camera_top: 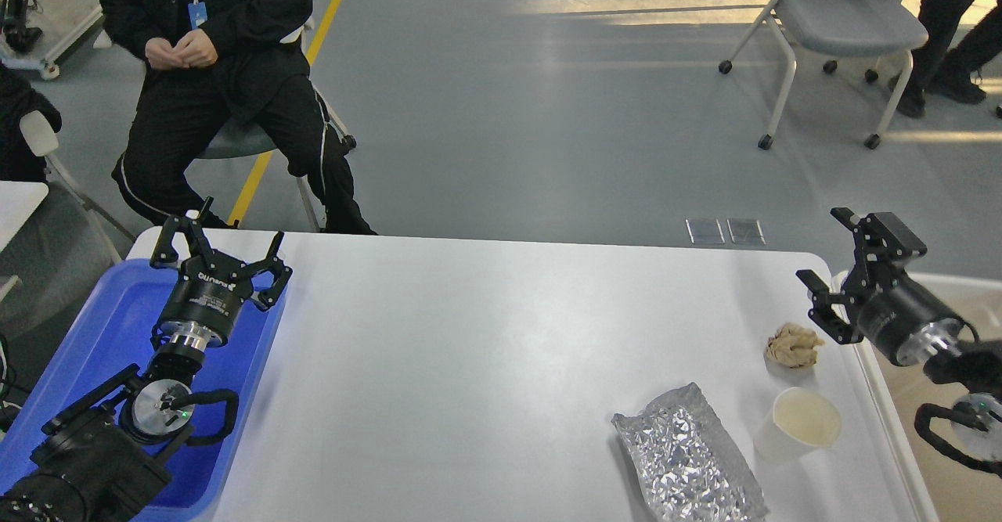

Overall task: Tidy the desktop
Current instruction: 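Rotate the right gripper and lower it down beside the white cup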

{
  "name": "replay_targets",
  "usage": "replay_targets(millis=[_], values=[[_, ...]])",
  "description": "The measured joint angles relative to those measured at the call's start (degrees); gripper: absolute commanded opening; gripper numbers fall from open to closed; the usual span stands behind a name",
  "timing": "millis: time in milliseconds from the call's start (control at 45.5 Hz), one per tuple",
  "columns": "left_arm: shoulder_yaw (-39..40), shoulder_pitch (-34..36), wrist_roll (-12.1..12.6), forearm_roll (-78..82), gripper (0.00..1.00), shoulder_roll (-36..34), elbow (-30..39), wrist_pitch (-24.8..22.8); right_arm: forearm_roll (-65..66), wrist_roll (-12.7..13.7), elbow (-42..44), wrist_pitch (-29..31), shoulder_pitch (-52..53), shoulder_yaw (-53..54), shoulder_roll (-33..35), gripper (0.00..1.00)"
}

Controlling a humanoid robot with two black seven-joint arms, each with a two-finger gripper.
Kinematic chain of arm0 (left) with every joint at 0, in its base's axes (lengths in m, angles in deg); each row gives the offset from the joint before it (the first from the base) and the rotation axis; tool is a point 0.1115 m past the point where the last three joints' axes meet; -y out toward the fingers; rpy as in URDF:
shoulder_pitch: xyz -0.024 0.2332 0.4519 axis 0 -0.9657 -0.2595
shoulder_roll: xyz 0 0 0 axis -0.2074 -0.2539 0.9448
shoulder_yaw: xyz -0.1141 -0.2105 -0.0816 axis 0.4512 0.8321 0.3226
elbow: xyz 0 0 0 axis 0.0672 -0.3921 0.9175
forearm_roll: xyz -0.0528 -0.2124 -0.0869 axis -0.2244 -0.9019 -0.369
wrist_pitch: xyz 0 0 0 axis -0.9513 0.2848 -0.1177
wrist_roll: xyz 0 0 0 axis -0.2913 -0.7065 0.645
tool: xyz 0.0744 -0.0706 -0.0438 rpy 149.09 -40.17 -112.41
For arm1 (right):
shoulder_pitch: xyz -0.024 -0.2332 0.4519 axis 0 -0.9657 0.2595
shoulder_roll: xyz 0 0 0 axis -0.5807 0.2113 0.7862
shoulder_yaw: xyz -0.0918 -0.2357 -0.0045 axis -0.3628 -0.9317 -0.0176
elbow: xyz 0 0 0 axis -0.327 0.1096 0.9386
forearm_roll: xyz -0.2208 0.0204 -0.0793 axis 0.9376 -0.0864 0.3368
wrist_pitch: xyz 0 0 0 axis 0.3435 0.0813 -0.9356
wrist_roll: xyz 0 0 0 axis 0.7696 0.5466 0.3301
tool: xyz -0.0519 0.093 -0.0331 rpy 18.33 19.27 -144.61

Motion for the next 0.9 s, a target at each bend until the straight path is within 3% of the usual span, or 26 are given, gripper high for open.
replay_targets(millis=[395,900], values=[[0.0,0.0,0.0,0.0,1.00,0.0,0.0,0.0,22.3,2.3,-6.8,1.7,9.9,-17.9,15.8,1.00],[0.0,0.0,0.0,0.0,1.00,0.0,0.0,0.0,49.1,0.1,-10.4,2.3,11.7,-30.7,22.4,0.99]])
